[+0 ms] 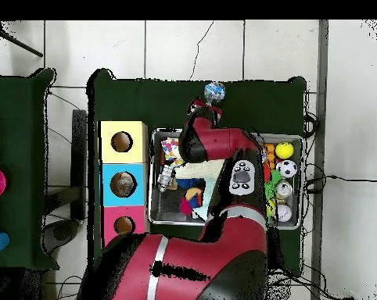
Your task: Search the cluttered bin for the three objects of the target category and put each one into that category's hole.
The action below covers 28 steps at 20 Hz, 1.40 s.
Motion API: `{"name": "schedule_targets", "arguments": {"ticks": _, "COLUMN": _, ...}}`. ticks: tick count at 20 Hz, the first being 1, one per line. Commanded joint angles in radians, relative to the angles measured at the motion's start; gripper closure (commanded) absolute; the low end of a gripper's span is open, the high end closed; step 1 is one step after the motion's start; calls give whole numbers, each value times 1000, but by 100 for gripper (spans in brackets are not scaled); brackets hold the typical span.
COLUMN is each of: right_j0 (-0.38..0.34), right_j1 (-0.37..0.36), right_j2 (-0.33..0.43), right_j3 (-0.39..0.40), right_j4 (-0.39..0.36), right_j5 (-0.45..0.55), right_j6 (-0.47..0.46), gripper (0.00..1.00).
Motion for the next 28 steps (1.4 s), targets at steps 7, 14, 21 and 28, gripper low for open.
{"name": "schedule_targets", "arguments": {"ticks": 7, "right_j0": 61, "right_j1": 76, "right_j2": -137, "right_j3": 32, "right_j4": 110, "right_j5": 37, "right_j6": 129, "gripper": 0}}
{"name": "schedule_targets", "arguments": {"ticks": 14, "right_j0": 46, "right_j1": 86, "right_j2": -115, "right_j3": 38, "right_j4": 120, "right_j5": -7, "right_j6": 124, "gripper": 0}}
{"name": "schedule_targets", "arguments": {"ticks": 21, "right_j0": 50, "right_j1": 103, "right_j2": -128, "right_j3": 34, "right_j4": 139, "right_j5": -37, "right_j6": 126, "gripper": 0}}
{"name": "schedule_targets", "arguments": {"ticks": 28, "right_j0": 46, "right_j1": 103, "right_j2": -105, "right_j3": 35, "right_j4": 136, "right_j5": -72, "right_j6": 124, "gripper": 0}}
